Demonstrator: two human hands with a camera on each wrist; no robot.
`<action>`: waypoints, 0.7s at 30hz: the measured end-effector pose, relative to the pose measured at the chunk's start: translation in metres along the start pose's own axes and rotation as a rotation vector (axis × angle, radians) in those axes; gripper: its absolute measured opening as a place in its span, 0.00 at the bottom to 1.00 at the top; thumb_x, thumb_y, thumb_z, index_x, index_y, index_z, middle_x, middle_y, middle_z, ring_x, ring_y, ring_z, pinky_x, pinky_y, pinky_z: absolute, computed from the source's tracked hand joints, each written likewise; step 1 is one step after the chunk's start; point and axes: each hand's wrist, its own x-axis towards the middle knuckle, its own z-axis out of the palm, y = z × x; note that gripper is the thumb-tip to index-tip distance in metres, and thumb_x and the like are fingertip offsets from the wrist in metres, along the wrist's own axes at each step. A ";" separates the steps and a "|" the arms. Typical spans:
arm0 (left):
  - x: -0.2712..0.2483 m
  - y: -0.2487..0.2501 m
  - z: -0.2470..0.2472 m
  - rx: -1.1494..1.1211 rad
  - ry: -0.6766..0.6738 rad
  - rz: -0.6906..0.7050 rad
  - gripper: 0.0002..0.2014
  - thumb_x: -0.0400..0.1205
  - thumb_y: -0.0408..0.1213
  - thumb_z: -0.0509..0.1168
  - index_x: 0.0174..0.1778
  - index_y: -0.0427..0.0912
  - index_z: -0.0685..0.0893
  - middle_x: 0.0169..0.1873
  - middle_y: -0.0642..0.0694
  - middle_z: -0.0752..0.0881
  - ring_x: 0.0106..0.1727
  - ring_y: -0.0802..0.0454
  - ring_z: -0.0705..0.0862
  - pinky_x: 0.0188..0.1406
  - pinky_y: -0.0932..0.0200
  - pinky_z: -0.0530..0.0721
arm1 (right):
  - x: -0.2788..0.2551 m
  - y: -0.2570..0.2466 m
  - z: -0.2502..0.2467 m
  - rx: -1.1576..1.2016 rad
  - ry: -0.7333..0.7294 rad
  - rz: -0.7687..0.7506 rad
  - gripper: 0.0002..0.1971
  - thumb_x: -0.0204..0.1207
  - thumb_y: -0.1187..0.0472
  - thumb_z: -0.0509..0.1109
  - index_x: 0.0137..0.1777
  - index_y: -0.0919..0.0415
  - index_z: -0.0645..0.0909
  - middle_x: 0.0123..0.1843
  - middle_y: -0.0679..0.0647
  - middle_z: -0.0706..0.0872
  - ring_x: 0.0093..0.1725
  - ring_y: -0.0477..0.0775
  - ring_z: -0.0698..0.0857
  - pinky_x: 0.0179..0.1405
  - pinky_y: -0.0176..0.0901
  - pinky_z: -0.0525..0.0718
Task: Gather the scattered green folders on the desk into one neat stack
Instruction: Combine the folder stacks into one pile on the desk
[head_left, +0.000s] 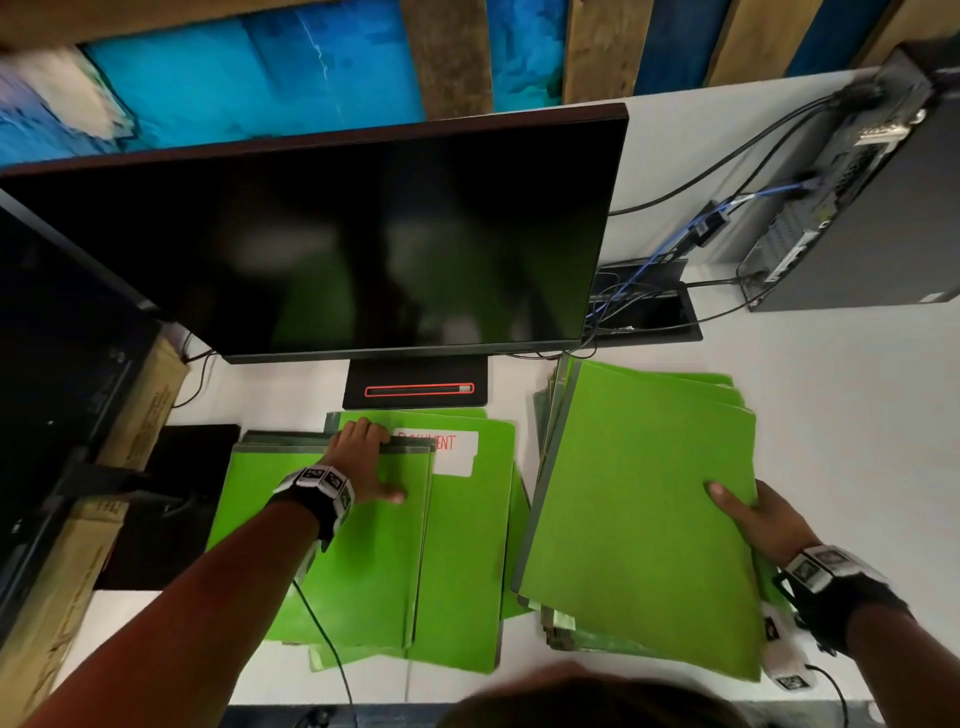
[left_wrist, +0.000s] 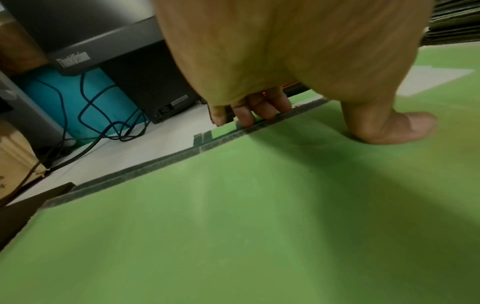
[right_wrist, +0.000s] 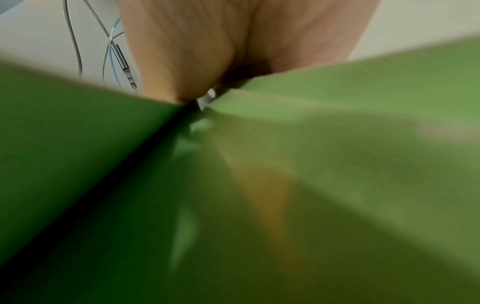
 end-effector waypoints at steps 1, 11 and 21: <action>0.001 0.000 0.001 -0.005 0.004 -0.009 0.51 0.55 0.67 0.77 0.70 0.46 0.71 0.65 0.48 0.72 0.68 0.47 0.70 0.74 0.46 0.70 | 0.000 0.000 0.000 -0.013 0.006 0.006 0.30 0.71 0.41 0.71 0.66 0.63 0.80 0.57 0.61 0.87 0.50 0.57 0.85 0.57 0.51 0.80; 0.008 0.010 -0.013 0.143 -0.082 -0.041 0.55 0.54 0.71 0.75 0.74 0.46 0.68 0.70 0.45 0.71 0.73 0.43 0.67 0.78 0.42 0.63 | 0.000 -0.003 0.003 -0.063 0.046 0.040 0.36 0.67 0.35 0.70 0.68 0.61 0.79 0.62 0.63 0.87 0.58 0.62 0.86 0.62 0.59 0.81; 0.003 0.009 -0.021 0.000 -0.136 -0.020 0.52 0.52 0.66 0.79 0.69 0.49 0.68 0.60 0.48 0.76 0.59 0.47 0.76 0.62 0.45 0.80 | 0.001 0.006 0.002 -0.067 0.059 0.022 0.59 0.41 0.15 0.65 0.66 0.58 0.81 0.57 0.56 0.88 0.56 0.59 0.87 0.62 0.58 0.81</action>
